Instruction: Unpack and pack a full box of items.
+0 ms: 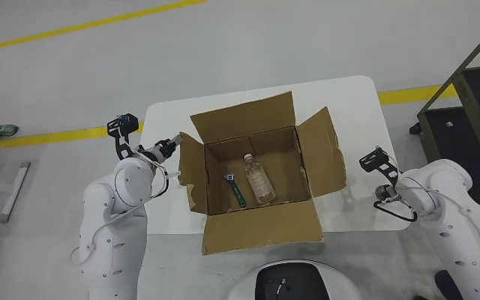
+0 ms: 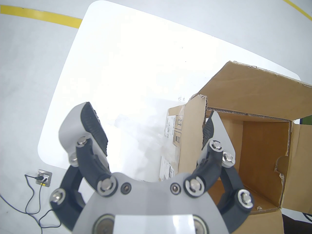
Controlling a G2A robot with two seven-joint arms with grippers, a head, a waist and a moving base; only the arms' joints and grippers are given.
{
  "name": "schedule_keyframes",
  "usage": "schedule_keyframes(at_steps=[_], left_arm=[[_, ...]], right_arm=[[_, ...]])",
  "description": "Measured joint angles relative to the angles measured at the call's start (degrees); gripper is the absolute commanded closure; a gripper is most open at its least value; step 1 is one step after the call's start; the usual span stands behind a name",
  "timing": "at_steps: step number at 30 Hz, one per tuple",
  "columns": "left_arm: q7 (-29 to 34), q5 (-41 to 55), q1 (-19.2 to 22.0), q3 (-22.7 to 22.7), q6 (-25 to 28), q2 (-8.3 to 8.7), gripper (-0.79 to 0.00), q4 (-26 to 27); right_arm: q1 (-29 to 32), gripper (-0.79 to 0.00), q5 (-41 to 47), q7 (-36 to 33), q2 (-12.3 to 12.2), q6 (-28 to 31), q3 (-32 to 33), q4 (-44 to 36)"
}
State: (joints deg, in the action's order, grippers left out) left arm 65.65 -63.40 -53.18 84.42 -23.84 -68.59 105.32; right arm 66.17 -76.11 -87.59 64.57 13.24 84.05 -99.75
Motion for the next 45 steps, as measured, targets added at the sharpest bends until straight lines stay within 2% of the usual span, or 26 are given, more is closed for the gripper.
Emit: schedule_keyframes(at_steps=[19,37,40,43,44,45], left_arm=[[0.00,0.00,0.00,0.00,0.00,0.00,-0.785,0.00],[0.00,0.00,0.00,0.00,0.00,0.00,-0.785,0.00],[0.00,0.00,0.00,0.00,0.00,0.00,-0.785,0.00],[0.00,0.00,0.00,0.00,0.00,0.00,-0.785,0.00],[0.00,0.00,0.00,0.00,0.00,0.00,-0.785,0.00],[0.00,0.00,0.00,0.00,0.00,0.00,-0.785,0.00]], right_arm=[[-1.14,-0.363,0.00,0.80,-0.18,-0.60,-1.91,3.42],[-2.34,-0.332,0.62,1.84,-0.36,-0.53,-3.15,6.51],[-2.58,-0.286,0.74,2.03,-0.40,-0.47,-3.28,7.18],[-2.78,-0.043,0.71,2.16,-0.44,-0.48,-3.45,7.59],[-2.82,0.000,0.73,2.18,-0.46,-0.52,-3.46,7.61],[-2.84,0.000,0.80,2.22,-0.48,-0.58,-3.45,7.57]])
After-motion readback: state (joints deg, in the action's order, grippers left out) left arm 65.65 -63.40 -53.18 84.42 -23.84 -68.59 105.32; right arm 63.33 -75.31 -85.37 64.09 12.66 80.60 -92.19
